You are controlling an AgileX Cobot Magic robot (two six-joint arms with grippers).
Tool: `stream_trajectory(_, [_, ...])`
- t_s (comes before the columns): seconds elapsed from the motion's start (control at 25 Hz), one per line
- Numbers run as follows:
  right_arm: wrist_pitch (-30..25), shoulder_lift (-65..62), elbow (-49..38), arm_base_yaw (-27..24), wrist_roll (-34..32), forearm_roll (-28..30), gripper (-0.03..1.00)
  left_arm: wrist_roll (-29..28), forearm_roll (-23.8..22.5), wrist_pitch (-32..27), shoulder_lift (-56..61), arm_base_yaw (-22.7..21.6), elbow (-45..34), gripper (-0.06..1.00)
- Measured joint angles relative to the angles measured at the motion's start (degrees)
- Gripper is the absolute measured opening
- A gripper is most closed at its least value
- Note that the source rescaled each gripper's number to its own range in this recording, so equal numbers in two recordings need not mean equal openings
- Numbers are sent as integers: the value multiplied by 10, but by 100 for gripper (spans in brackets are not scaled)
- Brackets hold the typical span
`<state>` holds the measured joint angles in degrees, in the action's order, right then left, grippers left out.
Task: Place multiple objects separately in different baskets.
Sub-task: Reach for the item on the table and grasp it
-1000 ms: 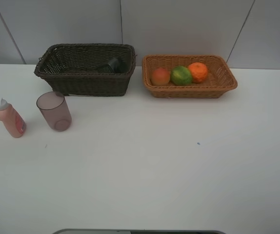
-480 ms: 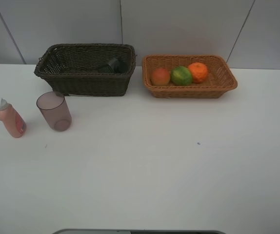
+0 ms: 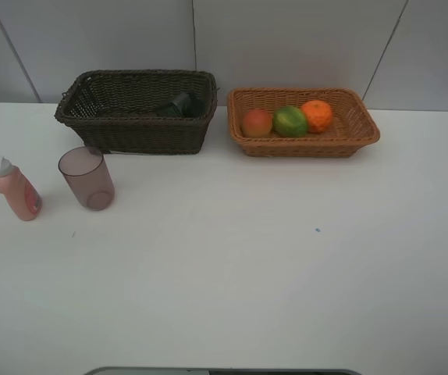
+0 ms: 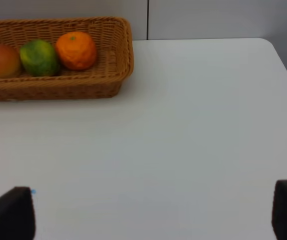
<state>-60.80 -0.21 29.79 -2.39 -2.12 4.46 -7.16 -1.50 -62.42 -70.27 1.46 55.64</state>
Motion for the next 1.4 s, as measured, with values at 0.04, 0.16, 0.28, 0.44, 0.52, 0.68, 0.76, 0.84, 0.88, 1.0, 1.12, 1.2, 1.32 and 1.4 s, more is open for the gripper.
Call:
stream_trajectory(0.04, [0, 0, 0, 0, 0, 0, 100, 0, -1, 1, -8, 0, 0, 99])
stream_trajectory(0.16, [0, 0, 0, 0, 0, 0, 100, -4, -1, 8, -21, 0, 0, 99])
stream_trajectory(0.28, [0, 0, 0, 0, 0, 0, 100, -8, -1, 14, -23, 0, 0, 99])
stream_trajectory(0.44, [0, 0, 0, 0, 0, 0, 100, -13, -13, 19, -23, 0, 0, 99])
stream_trajectory(0.52, [0, 0, 0, 0, 0, 0, 100, -24, -19, 28, -23, 0, 0, 99])
stream_trajectory(0.68, [0, 0, 0, 0, 0, 0, 100, -44, -29, 38, -23, 0, 0, 99])
stream_trajectory(0.76, [0, 0, 0, 0, 0, 0, 100, -50, -29, 42, -23, 0, 0, 99])
stream_trajectory(0.84, [0, 0, 0, 0, 0, 0, 100, -53, -29, 44, -26, 0, 0, 99])
stream_trajectory(0.88, [0, 0, 0, 0, 0, 0, 100, -54, -29, 44, -29, 0, 0, 99])
stream_trajectory(1.0, [0, 0, 0, 0, 0, 0, 100, -55, -29, 46, -44, 0, 0, 99])
stream_trajectory(1.12, [0, 0, 0, 0, 0, 0, 100, -56, -29, 51, -61, 0, 0, 99])
stream_trajectory(1.2, [0, 0, 0, 0, 0, 0, 100, -56, -29, 57, -68, 0, 0, 99])
stream_trajectory(1.32, [0, 0, 0, 0, 0, 0, 100, -57, -31, 64, -72, -7, 0, 99])
stream_trajectory(1.4, [0, 0, 0, 0, 0, 0, 100, -57, -31, 73, -73, -22, 0, 99])
